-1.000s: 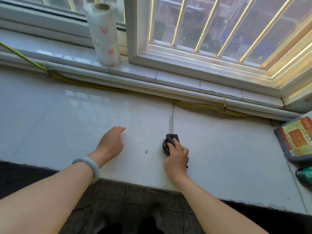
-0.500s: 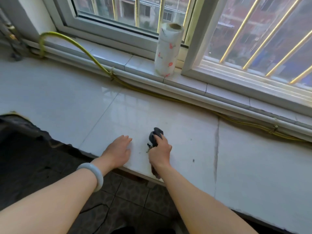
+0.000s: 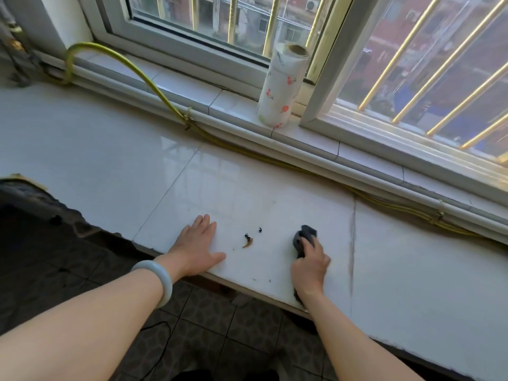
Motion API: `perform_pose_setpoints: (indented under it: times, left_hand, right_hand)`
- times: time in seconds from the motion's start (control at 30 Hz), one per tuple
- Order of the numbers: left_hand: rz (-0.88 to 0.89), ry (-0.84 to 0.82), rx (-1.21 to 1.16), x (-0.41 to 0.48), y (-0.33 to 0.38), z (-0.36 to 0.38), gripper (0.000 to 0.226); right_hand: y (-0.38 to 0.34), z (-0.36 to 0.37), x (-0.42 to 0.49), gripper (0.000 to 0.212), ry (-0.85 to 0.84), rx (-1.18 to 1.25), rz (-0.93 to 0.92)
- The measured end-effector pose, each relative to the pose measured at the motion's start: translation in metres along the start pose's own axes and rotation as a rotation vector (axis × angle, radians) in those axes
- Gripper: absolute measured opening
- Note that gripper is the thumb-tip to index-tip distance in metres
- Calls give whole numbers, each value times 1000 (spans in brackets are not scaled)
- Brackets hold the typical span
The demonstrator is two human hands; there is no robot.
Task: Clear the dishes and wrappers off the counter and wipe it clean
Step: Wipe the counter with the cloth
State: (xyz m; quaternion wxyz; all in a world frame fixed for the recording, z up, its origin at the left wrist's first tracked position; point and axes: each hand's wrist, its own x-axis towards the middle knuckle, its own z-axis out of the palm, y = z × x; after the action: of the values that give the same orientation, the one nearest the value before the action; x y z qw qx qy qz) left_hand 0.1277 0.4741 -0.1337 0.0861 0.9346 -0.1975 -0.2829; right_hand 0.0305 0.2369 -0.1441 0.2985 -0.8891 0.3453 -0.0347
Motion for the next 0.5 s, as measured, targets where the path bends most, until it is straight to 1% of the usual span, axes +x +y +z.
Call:
perform_pose_setpoints:
  times: [0.07, 0.1, 0.13, 0.2, 0.23, 0.27, 0.3, 0.33, 0.37, 0.43, 0.5]
  left_hand:
    - [7, -3, -53, -1, 0, -5, 79]
    - [7, 8, -126, -2, 0, -8, 74]
    - [-3, 31, -260, -3, -1, -11, 67]
    - [-88, 127, -724, -8, -2, -19, 51]
    - [-140, 169, -976, -12, -2, -23, 43]
    - [-194, 179, -1189, -16, -2, -27, 35]
    - [-242, 153, -1339, -21, -3, -29, 29]
    - [-278, 88, -1446, -27, -5, -28, 27]
    - [-302, -12, -1520, -32, -6, -27, 27]
    - [-341, -283, -1613, -43, -11, -18, 32]
    - [-368, -526, -1658, -50, -15, -2, 37]
  right_hand:
    - [-23, 20, -7, 63, -72, 2, -86]
    - [-35, 27, -11, 63, -117, 18, -133]
    - [-46, 32, -13, 62, -162, 54, -185]
    - [-63, 32, -13, 59, -235, 183, -246]
    - [-67, 27, -9, 57, -250, 247, -235]
    - [-66, 18, -4, 56, -239, 292, -218]
    - [-63, 8, 3, 55, -211, 312, -200]
    - [-57, -1, 10, 53, -175, 305, -183]
    - [-50, -13, 20, 51, -131, 287, -156]
    - [-35, -30, 38, 50, -76, 194, -81]
    - [-25, -36, 54, 52, -86, 81, -15]
